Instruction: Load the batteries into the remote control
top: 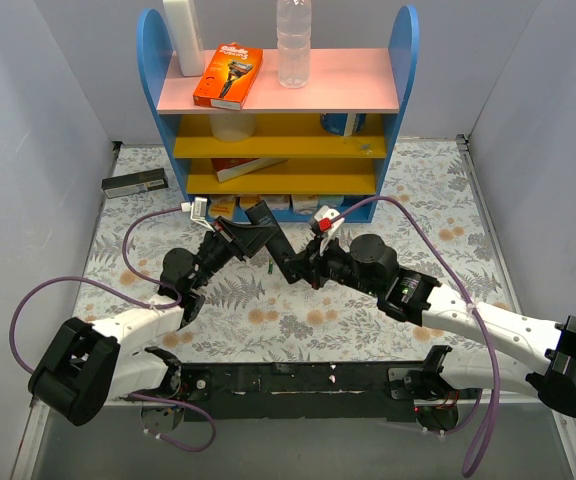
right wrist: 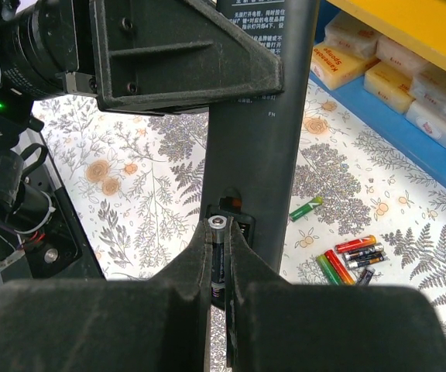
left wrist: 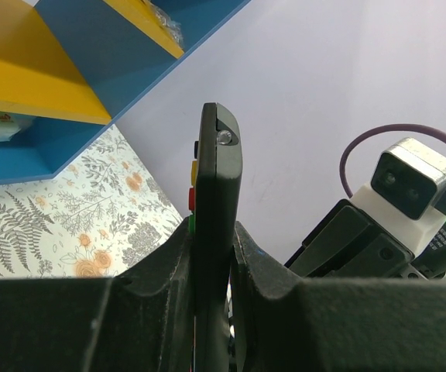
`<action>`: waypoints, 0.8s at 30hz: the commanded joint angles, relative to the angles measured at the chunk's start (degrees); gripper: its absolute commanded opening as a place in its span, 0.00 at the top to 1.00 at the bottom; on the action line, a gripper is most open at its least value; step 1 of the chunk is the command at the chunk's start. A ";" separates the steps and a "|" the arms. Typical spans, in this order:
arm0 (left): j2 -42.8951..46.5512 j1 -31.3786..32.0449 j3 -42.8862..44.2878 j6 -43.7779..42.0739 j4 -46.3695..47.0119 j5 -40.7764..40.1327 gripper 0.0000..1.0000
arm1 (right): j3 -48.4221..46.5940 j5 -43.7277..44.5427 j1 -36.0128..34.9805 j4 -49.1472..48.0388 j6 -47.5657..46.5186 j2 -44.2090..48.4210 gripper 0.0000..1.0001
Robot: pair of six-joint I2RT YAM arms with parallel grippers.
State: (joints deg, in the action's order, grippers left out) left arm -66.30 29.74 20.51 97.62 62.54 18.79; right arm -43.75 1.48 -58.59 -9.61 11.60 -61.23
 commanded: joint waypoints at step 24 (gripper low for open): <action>3.20 0.15 -0.04 2.92 5.22 4.59 1.00 | -4.06 2.30 -0.21 4.50 1.15 -1.61 0.58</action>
State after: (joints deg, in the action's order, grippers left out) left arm -66.08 29.43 20.23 97.97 62.52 20.10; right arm -45.39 0.16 -59.02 -7.27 13.98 -62.48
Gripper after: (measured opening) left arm 0.172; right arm 0.397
